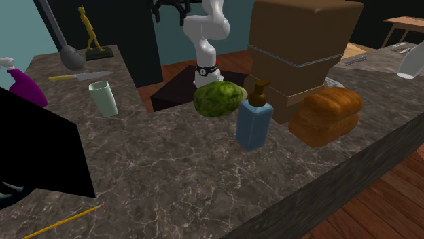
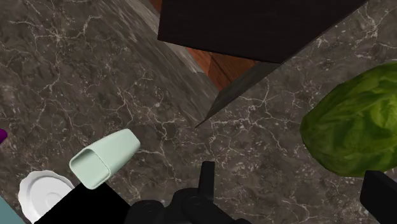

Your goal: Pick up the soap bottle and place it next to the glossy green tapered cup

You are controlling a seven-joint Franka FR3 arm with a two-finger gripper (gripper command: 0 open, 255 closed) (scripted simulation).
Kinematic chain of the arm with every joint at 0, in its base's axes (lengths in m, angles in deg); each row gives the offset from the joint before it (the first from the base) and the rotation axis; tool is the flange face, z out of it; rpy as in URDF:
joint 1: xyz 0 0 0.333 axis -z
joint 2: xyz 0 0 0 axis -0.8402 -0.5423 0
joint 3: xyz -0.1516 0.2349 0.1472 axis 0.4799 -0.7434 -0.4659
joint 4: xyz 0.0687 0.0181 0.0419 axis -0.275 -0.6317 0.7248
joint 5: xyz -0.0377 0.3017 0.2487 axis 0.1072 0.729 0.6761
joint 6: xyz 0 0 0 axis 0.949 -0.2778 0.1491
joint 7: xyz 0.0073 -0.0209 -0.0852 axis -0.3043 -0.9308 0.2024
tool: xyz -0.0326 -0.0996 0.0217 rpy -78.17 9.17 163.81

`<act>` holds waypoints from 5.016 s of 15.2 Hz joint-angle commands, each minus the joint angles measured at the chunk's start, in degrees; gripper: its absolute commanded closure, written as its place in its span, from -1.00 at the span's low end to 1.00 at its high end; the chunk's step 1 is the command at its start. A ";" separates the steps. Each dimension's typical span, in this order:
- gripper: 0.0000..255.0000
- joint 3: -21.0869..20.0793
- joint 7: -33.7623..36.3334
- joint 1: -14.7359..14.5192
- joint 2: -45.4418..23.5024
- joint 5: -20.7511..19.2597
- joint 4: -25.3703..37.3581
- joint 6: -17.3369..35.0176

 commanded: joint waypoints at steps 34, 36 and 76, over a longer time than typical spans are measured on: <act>-1.00 -31.37 39.46 -11.21 -47.29 -5.69 29.14 16.29; -1.00 -31.28 39.66 -11.18 -47.65 -5.99 27.97 17.74; 1.00 -31.33 37.74 -10.99 -45.99 -4.59 36.58 7.90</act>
